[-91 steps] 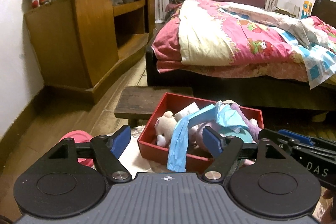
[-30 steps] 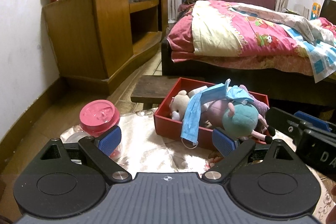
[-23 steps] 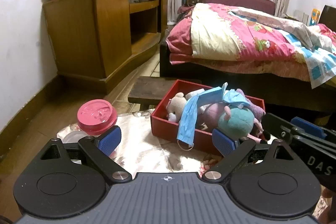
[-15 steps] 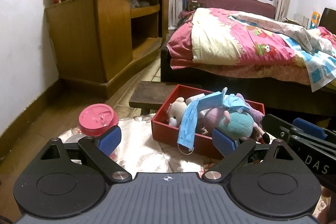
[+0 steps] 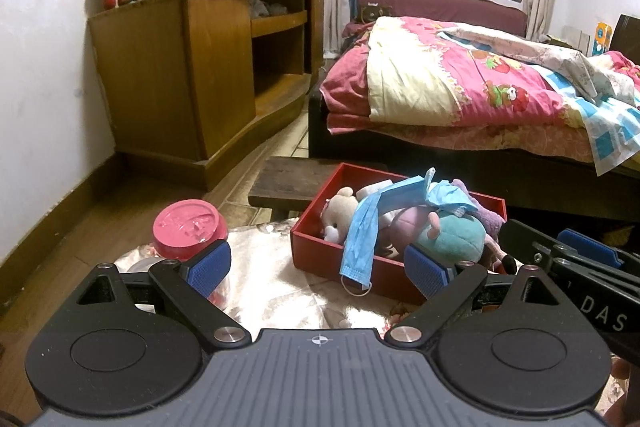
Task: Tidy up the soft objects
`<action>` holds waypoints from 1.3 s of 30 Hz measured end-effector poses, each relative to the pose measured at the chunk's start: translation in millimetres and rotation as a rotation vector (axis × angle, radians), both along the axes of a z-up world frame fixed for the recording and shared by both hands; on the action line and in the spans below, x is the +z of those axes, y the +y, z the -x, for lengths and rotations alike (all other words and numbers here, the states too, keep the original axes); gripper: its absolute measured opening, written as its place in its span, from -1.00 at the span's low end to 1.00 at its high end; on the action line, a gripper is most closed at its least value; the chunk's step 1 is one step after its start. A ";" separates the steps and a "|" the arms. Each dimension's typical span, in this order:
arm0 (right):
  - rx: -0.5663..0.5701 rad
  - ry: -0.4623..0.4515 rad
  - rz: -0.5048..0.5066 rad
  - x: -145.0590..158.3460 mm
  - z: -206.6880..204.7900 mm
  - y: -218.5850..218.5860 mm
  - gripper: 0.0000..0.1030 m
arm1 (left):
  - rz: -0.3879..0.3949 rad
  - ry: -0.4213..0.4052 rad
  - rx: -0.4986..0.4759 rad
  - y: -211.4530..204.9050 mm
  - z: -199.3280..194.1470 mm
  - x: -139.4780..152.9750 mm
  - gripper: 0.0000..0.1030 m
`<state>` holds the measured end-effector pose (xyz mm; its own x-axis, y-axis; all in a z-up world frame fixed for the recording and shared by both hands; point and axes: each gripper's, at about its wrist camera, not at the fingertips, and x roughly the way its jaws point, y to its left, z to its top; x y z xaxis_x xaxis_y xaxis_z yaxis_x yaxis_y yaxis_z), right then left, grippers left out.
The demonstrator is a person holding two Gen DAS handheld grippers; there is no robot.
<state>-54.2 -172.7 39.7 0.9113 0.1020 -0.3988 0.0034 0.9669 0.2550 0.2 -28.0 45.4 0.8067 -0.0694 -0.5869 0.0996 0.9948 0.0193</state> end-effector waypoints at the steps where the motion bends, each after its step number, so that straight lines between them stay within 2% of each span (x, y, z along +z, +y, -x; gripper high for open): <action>1: 0.000 0.000 0.000 0.1 0.4 0.1 -0.29 | 0.000 0.000 0.000 -0.1 -0.1 0.1 0.76; 6: -0.001 0.000 -0.002 0.0 0.1 -0.2 -0.29 | -0.006 -0.007 -0.003 -0.4 0.4 0.5 0.76; 12: -0.003 -0.003 -0.006 -0.9 0.8 -0.2 -0.29 | -0.071 -0.071 -0.005 -6.7 5.8 3.8 0.76; 19: -0.006 -0.005 -0.009 -1.7 1.4 -0.7 -0.29 | -0.053 -0.058 -0.013 -5.3 3.6 2.8 0.76; 39: -0.018 -0.012 -0.020 -0.6 5.0 1.0 -0.29 | -0.058 -0.094 -0.038 -6.3 6.0 3.7 0.77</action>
